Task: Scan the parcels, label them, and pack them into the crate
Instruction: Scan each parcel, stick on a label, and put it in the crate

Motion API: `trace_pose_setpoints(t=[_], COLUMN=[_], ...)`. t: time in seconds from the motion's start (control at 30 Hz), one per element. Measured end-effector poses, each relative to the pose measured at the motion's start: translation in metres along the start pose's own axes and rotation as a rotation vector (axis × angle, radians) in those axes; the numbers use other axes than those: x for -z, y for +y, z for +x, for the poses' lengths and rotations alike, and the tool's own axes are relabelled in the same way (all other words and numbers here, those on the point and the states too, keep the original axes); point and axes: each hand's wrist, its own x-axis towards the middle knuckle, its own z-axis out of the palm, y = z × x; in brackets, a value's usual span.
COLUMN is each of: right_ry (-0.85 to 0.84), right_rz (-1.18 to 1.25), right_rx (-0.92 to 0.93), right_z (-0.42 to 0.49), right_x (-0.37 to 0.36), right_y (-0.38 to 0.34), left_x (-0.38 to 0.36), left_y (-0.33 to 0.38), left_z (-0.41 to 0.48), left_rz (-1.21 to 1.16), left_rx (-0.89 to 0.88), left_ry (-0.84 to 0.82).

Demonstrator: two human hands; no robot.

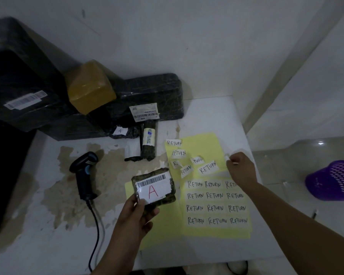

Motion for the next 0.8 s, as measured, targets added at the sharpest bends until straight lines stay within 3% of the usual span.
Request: trace_pose_setpoints(t=[0.2,0.4,0.6,0.8], right_ry=[0.034,-0.051,-0.158,-0.257], right_rz=[0.397,0.698,0.844,0.770], right_rx=[-0.153,-0.146,-0.091,0.059], right_z=[-0.019,-0.093,-0.176,-0.205], right_x=[0.012,0.035,0.053,0.074], right_y=[-0.002,-0.047,-0.110,-0.167], left_x=[0.001,-0.004,-0.018,-0.035], left_y=[0.007,0.019,0.042,0.080], left_z=[-0.001,-0.009,-0.020,-0.042], left_rz=[-0.018,-0.017,-0.020,-0.221], left_rx=[-0.026,-0.033,-0.058,-0.081], left_ry=[0.015,0.009,-0.049,-0.190])
